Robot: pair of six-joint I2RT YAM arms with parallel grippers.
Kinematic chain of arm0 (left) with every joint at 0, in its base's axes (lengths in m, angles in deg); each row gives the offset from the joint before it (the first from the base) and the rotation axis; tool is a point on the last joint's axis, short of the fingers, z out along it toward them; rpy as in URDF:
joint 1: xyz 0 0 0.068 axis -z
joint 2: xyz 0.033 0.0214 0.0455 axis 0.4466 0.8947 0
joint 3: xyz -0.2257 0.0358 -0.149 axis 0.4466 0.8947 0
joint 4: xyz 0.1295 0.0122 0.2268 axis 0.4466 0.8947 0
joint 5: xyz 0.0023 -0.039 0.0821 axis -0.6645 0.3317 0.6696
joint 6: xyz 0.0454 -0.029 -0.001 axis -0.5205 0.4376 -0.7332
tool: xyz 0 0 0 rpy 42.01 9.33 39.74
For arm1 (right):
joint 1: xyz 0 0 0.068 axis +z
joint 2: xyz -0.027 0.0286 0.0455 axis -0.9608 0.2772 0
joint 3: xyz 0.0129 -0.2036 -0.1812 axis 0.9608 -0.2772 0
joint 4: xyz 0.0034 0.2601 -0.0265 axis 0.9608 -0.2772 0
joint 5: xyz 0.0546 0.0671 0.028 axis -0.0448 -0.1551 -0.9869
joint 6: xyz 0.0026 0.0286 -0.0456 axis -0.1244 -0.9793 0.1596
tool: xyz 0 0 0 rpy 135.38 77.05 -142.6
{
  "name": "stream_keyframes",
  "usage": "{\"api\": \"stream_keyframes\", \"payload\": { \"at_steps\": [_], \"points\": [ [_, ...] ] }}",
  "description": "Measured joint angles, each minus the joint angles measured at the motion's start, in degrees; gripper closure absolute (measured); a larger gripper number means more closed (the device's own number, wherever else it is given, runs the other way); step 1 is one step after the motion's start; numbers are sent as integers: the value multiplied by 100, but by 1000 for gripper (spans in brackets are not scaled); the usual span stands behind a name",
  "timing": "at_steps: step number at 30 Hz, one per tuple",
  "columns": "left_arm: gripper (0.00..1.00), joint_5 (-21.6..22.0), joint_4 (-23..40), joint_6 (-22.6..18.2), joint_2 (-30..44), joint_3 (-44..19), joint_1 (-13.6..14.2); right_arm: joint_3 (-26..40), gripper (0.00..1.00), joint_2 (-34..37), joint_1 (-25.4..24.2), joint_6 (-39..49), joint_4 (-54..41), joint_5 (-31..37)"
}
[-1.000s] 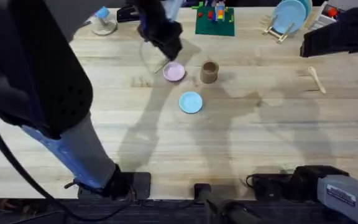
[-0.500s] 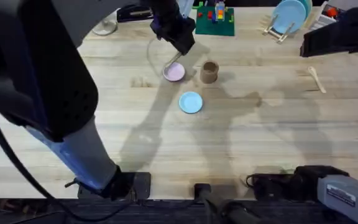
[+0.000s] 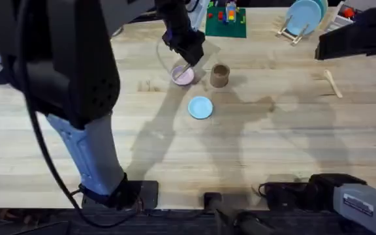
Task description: Pick up a utensil and set it on the pink plate, then put the other utensil in the container.
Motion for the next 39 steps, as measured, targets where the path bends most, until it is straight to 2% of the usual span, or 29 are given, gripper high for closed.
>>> {"api": "stream_keyframes", "payload": {
  "at_steps": [11, 39],
  "points": [
    [959, 16, -20, 0, 205, 0, -355, 0, 7, 0, 0, 0, 0, -1],
    [958, -30, -64, 0, 205, 0, -341, 0, 7, 0, 0, 0, 0, 1]
  ]
}}
